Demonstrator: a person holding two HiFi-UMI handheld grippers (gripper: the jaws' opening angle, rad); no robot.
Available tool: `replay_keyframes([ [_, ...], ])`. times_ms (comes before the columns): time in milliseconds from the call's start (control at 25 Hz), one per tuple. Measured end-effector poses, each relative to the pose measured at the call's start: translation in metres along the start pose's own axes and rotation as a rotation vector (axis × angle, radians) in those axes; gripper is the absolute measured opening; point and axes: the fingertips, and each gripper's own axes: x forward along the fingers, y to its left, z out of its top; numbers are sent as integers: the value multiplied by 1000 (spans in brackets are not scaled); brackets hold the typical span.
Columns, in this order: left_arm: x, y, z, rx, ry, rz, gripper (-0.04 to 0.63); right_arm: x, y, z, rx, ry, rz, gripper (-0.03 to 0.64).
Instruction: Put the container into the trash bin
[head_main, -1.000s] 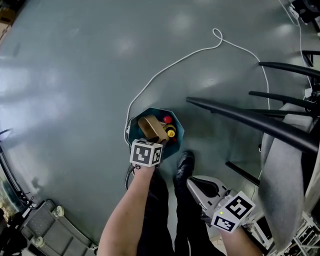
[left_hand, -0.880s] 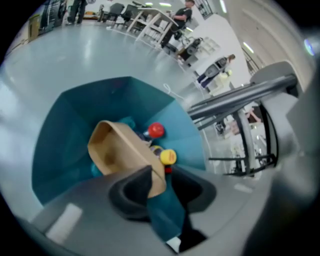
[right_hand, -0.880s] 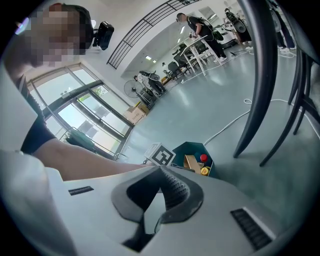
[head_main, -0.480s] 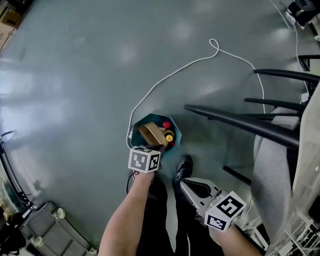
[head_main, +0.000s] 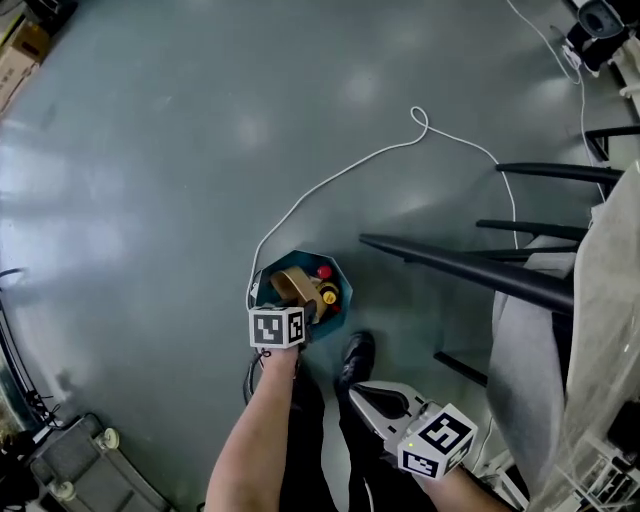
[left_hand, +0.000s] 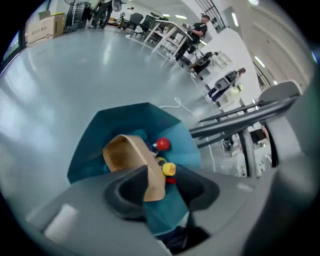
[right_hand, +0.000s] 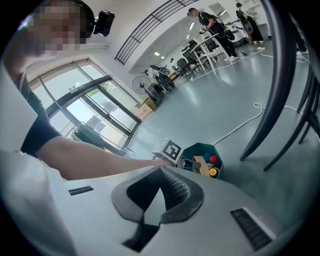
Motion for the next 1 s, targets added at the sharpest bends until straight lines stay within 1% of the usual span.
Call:
replay_keyframes([
  [80, 9, 9, 5, -10, -10, 28, 183, 1, -5, -6, 1, 10, 3, -8],
  [200, 22, 12, 2, 5, 13, 49, 199, -2, -17, -12, 7, 30, -3, -8],
  [320, 37, 12, -6, 6, 43, 39, 201, -5, -30, -13, 21, 24, -19, -8],
  [480, 54, 12, -5, 13, 54, 21, 198, -5, -41, -11, 31, 8, -32, -8],
  [520, 55, 12, -3, 15, 51, 19, 177, -5, -43, -11, 33, 7, -34, -8],
  [560, 56, 12, -1, 17, 45, 18, 116, -5, -44, -11, 36, 9, -36, -8],
  [600, 54, 11, 0, 19, 40, 15, 76, -5, -44, -11, 39, 11, -37, -8],
  [640, 52, 7, 0, 23, 40, 8, 39, -7, -43, -12, 43, 15, -39, -8],
  [680, 48, 2, -3, 28, 43, -3, 22, -10, -40, -12, 45, 19, -41, -8],
  [800, 23, -20, -6, 47, 45, -28, 17, -22, -23, -5, 42, 27, -38, -8],
  [920, -17, -37, 14, 68, -2, -41, 17, -27, 0, 17, 14, 3, -12, -8],
  [1000, -49, -56, 23, 81, -30, -68, 17, -34, 21, 29, -9, -3, 7, -8],
])
